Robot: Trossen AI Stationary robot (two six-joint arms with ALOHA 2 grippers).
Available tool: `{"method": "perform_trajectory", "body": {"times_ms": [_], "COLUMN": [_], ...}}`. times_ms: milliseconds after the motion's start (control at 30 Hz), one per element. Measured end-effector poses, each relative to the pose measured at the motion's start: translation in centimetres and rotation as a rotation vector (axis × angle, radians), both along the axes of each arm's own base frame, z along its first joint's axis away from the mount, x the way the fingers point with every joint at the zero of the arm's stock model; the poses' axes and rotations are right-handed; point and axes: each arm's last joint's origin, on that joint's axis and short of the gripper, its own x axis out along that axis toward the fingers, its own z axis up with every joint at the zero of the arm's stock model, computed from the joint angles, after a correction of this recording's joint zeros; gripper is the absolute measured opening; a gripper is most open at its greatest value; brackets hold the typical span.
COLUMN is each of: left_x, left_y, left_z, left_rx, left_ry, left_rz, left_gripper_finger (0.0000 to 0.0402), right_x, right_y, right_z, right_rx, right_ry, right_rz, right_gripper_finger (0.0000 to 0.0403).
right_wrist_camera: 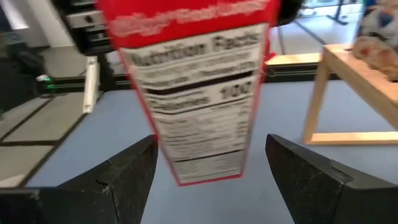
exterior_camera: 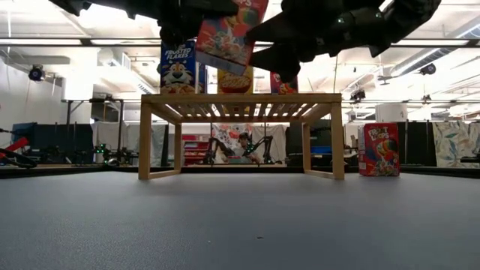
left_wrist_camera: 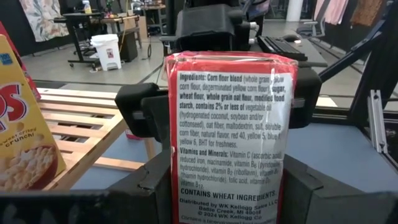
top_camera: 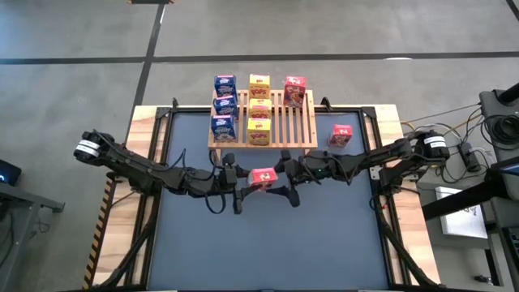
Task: Stack cereal on shelf
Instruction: Put the bottom red cereal box on the shelf aligned with the other red cereal box
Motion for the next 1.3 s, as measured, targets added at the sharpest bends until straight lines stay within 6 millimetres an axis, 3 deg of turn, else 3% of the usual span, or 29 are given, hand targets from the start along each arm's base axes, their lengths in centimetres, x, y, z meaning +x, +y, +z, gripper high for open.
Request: {"method": "perform_trajectory", "body": {"times_ms": [400, 767, 933, 1300], "left_x": [0.1, 0.1, 0.1, -1.2], "left_y": [-0.1, -0.2, -0.1, 0.1], "left_z": [0.1, 0.1, 0.1, 1.0], "left_rx": [-0.007, -0.009, -0.029, -0.027], "left_ry": [-0.02, -0.029, -0.033, 0.019], "left_rz": [-0.034, -0.035, -0.027, -0.01], "left_gripper_finger": [0.0168, 0.0168, 0.0172, 0.0262], "right_x": [0.0, 0.0, 0.0, -0.8], "right_y": [0.1, 0.1, 0.1, 0.0], "right_z": [0.3, 0.4, 0.4, 1.1], "right_rx": [-0.023, -0.03, -0.055, -0.108], "right_ry": [-0.036, -0.054, -0.058, -0.03], "right_rz": [0.023, 0.054, 0.057, 0.057], "right_gripper_finger": [0.0279, 0.019, 0.017, 0.0171]}}
